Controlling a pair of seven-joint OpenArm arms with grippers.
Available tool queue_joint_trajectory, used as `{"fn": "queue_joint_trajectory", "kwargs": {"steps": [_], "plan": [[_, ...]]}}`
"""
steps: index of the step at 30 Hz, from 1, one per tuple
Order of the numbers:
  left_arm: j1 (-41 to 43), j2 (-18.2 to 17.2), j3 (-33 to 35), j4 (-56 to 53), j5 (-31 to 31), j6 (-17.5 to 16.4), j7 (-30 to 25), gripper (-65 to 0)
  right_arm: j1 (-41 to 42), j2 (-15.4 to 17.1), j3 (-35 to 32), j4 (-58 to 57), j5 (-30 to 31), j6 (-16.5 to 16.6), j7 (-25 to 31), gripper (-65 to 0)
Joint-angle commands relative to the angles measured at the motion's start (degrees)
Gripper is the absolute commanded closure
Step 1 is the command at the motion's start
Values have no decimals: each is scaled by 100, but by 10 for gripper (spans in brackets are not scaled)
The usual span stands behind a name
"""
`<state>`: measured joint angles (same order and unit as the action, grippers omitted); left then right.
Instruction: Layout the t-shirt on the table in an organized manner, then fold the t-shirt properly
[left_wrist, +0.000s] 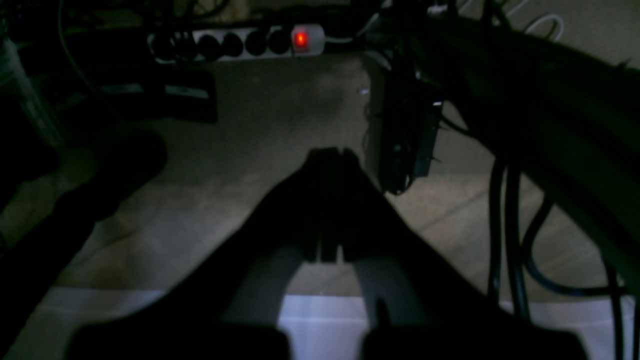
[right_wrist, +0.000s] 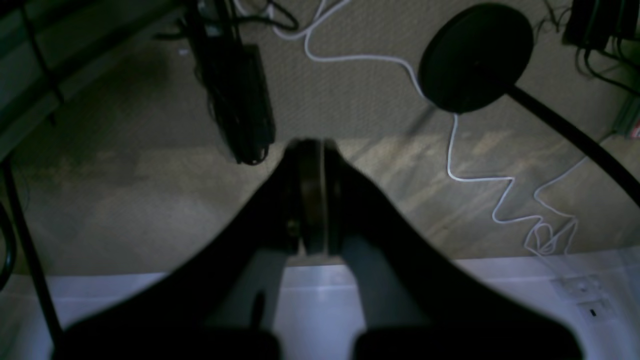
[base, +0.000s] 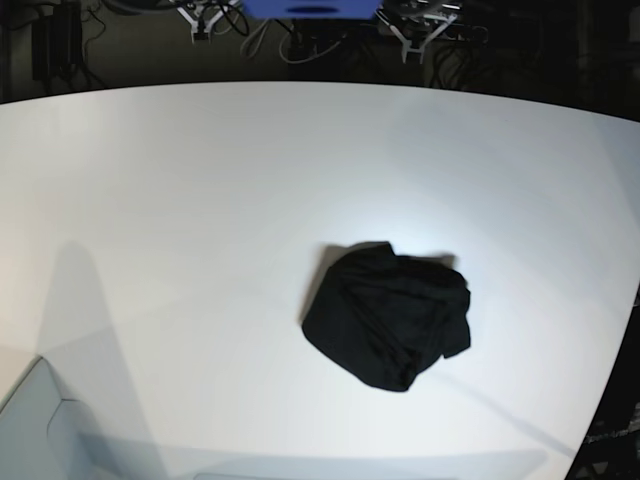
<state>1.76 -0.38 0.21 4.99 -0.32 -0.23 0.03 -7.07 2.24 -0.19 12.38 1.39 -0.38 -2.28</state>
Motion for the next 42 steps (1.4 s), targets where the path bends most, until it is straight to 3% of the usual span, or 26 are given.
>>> {"fn": "queue_joint_trajectory", "kwargs": {"steps": [1, 34, 39, 42], "plan": [[22, -54, -8, 15, 1, 1, 1, -1, -27, 27, -3, 6, 24, 69, 22, 0], [268, -177, 19, 41, 19, -25, -8, -1, -282, 62, -21, 32, 6, 69, 31, 0], [1314, -432, -8, 1298, -8, -34, -16, -1, -1337, 194, -3, 1307, 6, 69, 602, 0], [2061, -634, -16, 2459, -17, -34, 27, -1, -2023, 325, 32, 2221, 24, 69, 620, 0]]}}
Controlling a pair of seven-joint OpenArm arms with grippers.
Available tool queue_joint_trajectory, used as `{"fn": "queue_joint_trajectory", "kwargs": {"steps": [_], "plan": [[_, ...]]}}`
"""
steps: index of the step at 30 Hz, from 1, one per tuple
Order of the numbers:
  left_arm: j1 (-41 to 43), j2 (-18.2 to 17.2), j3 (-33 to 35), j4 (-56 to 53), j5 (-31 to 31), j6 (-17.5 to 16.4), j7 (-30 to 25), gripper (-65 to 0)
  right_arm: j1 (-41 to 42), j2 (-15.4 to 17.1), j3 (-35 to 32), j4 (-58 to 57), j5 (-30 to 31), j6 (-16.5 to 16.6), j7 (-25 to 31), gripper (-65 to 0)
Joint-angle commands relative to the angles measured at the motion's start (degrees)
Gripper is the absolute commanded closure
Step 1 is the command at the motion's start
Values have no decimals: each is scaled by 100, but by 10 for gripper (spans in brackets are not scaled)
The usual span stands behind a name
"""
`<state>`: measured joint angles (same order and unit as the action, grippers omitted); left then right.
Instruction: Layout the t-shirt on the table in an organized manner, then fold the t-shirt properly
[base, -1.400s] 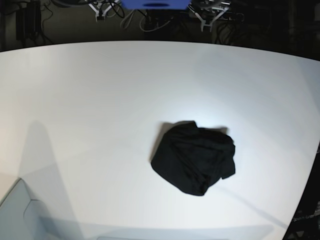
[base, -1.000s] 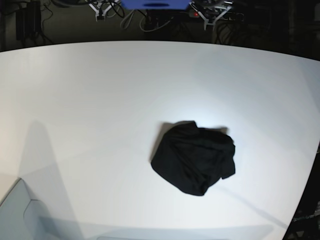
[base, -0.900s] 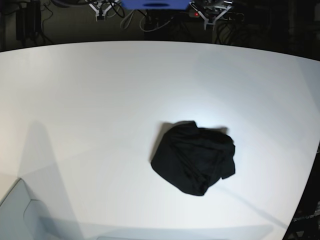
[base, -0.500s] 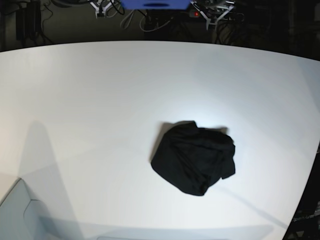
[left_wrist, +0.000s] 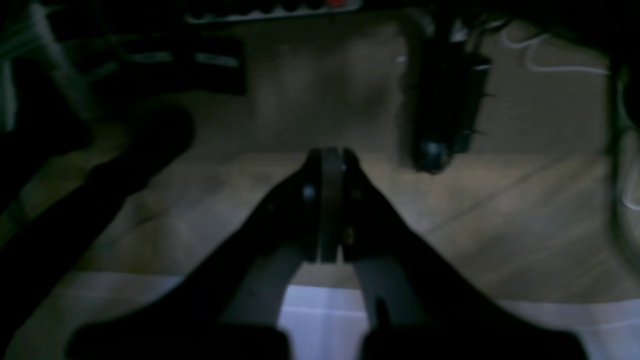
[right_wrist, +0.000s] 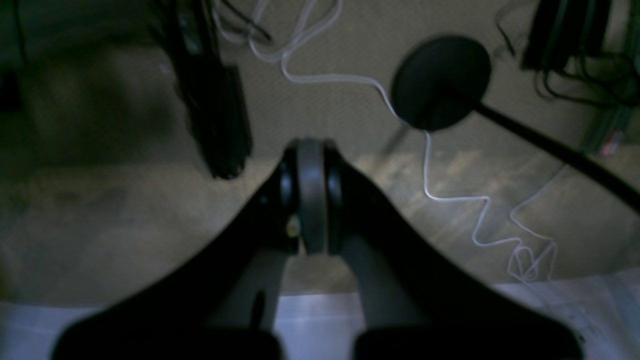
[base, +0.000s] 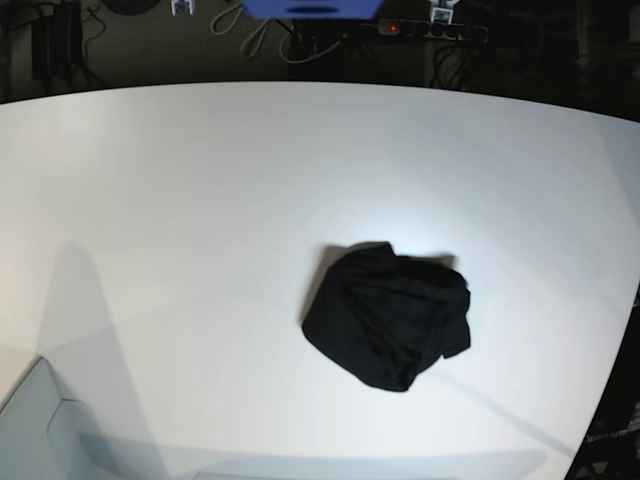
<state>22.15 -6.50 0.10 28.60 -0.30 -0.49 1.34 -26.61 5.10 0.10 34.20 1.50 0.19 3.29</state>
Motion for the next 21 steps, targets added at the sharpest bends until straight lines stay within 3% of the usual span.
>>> {"fn": "queue_joint_trajectory", "kwargs": {"steps": [1, 5, 13, 21], "plan": [[251, -75, -5, 459, -19, -8, -95, -1, -271, 65, 3, 321, 13, 12, 53, 0], [1156, -233, -5, 1953, -151, -8, -86, -1, -1106, 206, 47, 1561, 13, 12, 80, 0], [2730, -866, -5, 5391, -1206, 27, -77, -1, -2636, 232, 839, 4989, 22, 12, 62, 0], [3706, -1473, -14, 8213, -1768, 36, -77, -1, -2987, 224, 1164, 7460, 22, 12, 53, 0]]}}
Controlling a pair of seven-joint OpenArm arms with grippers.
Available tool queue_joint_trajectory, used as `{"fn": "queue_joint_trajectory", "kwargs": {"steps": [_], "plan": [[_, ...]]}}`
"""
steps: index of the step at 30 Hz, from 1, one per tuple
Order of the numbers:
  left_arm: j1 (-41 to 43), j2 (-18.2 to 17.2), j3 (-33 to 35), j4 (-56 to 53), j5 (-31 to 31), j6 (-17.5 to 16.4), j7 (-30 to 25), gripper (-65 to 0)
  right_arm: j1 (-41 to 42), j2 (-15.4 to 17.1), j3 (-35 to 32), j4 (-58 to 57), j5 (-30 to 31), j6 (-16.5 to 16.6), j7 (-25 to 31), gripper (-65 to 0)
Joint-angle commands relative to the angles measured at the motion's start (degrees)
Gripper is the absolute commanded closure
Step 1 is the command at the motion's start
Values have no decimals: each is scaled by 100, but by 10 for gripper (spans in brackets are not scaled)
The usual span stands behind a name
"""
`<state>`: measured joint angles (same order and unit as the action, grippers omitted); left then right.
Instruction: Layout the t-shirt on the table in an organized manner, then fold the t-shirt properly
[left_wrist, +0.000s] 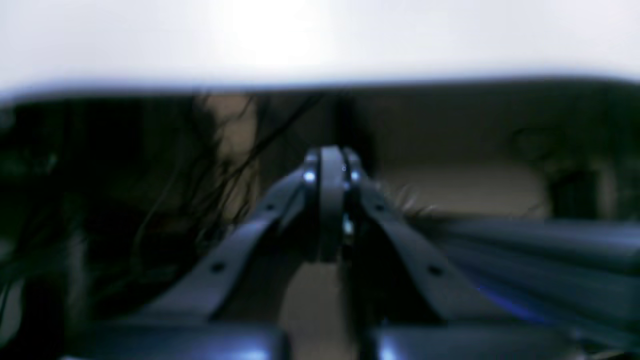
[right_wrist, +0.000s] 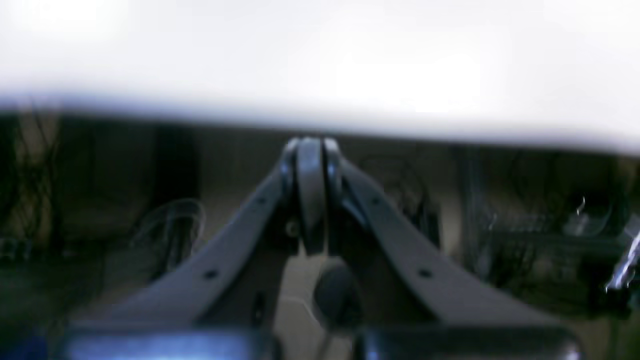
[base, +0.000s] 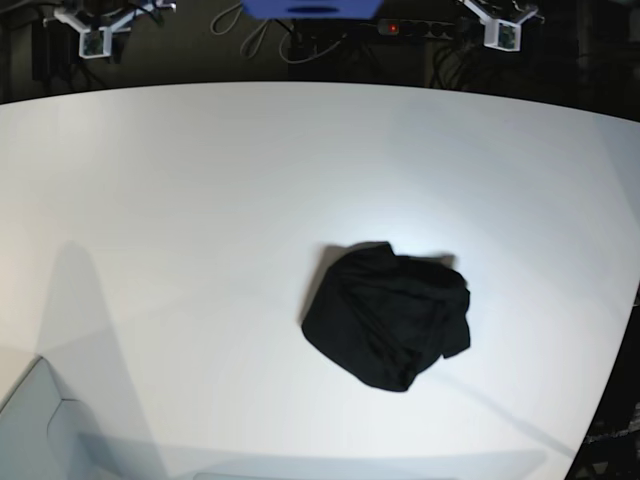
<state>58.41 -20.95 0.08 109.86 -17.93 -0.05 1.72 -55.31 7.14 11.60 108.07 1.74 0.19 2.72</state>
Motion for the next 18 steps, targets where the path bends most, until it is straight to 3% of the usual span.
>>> {"fn": "queue_joint_trajectory", "kwargs": {"steps": [1, 8, 11, 16, 18], "plan": [[115, -37, -21, 271, -4, 1, -123, -1, -100, 20, 5, 239, -2, 12, 110, 0], [-386, 25, -329, 561, -48, 1, -123, -1, 779, 20, -425, 679, -2, 12, -74, 0], [-632, 16, -337, 570, -48, 1, -123, -4, 1474, 12, -777, 696, -2, 12, -822, -19], [-1186, 69, -337, 570, -48, 1, -123, -8, 2863, 12, -1612, 696, -2, 12, -2255, -127], [-1406, 218, -337, 570, -92, 1, -114, -43, 3276, -50, -1973, 705, -2, 12, -2773, -171]]}}
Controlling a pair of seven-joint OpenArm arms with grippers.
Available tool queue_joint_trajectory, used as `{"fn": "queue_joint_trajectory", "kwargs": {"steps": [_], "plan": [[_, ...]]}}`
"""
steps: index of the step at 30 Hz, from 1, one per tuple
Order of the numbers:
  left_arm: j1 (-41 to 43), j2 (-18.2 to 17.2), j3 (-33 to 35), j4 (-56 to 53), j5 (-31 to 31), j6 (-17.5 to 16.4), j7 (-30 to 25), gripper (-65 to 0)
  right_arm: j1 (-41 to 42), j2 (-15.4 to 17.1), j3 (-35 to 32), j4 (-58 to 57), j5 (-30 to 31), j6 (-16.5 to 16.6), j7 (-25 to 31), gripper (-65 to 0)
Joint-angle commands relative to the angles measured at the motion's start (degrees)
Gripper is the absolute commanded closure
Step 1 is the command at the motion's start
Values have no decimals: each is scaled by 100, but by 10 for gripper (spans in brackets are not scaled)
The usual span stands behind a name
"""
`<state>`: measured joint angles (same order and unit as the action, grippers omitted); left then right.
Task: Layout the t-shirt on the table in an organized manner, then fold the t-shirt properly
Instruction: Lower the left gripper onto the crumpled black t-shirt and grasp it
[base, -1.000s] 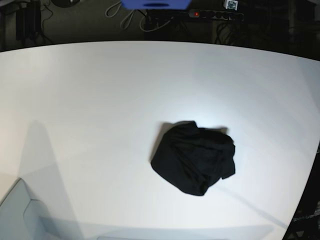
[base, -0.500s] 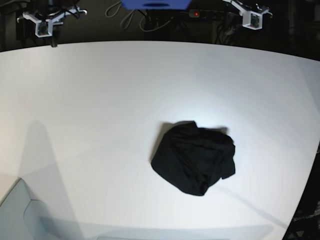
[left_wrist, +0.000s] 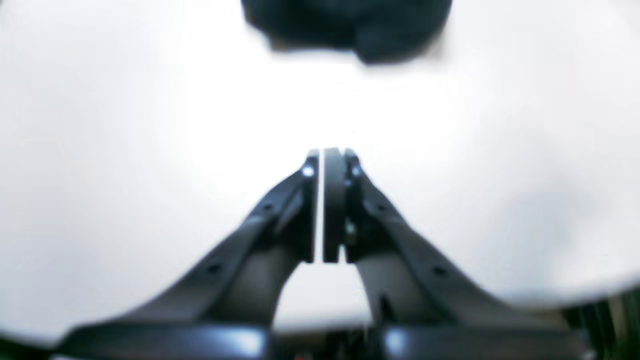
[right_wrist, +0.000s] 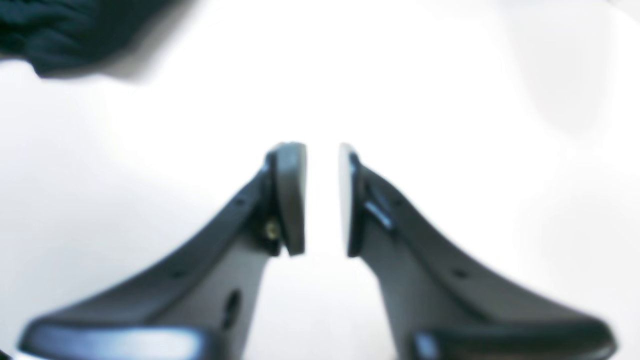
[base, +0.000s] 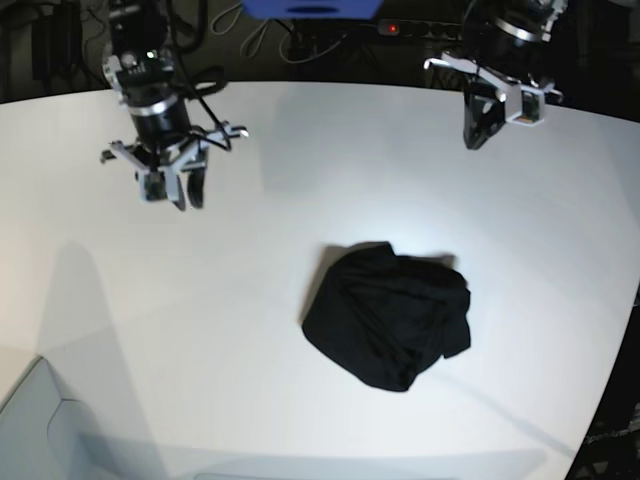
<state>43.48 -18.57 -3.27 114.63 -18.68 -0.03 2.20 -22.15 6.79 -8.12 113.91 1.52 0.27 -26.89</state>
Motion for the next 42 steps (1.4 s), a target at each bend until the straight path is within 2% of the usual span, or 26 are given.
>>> {"fn": "queue_joint_trajectory", "kwargs": {"steps": [1, 3, 5, 8, 14, 20, 23, 27, 40, 41, 42], "plan": [[-28, 24, -56, 93, -97, -1, -163, -81, 127, -68, -133, 121, 20, 3, 4, -194], [-300, 103, -240, 84, -308, -1, -39, -183, 400, -200, -318, 121, 20, 3, -295, -234], [-696, 147, -363, 76, -572, -1, 321, -266, 558, -358, -414, 113, 11, 3, -497, -263], [-1417, 182, -557, -162, -976, -27, 857, -325, 637, -446, -564, 113, 11, 3, -576, -274], [-2814, 191, -636, -1261, -1495, -27, 1402, -326, 637, -437, -696, 86, 2, 3, -585, -274], [-3904, 367, -627, -2720, -1592, -54, 1429, -326, 488, -287, -643, 86, -16, 3, -585, -273], [-4353, 367, -240, -3300, -1592, -63, 1402, -326, 444, -270, -643, 69, -16, 3, -585, -273], [-4704, 375, 278, -3705, -1592, -63, 1385, -326, 400, -287, -634, 69, -24, 3, -585, -273], [-5144, 507, 322, -4382, -1583, -63, 1385, -324, 286, -305, -564, 69, -33, 3, -594, -273], [-5135, 507, 322, -4373, -1609, -63, 1385, -311, 286, -305, -546, 69, -33, 3, -594, -273], [-5109, 507, 322, -4267, -1636, -63, 1394, -268, 286, -305, -537, 69, -33, 3, -594, -273]]}}
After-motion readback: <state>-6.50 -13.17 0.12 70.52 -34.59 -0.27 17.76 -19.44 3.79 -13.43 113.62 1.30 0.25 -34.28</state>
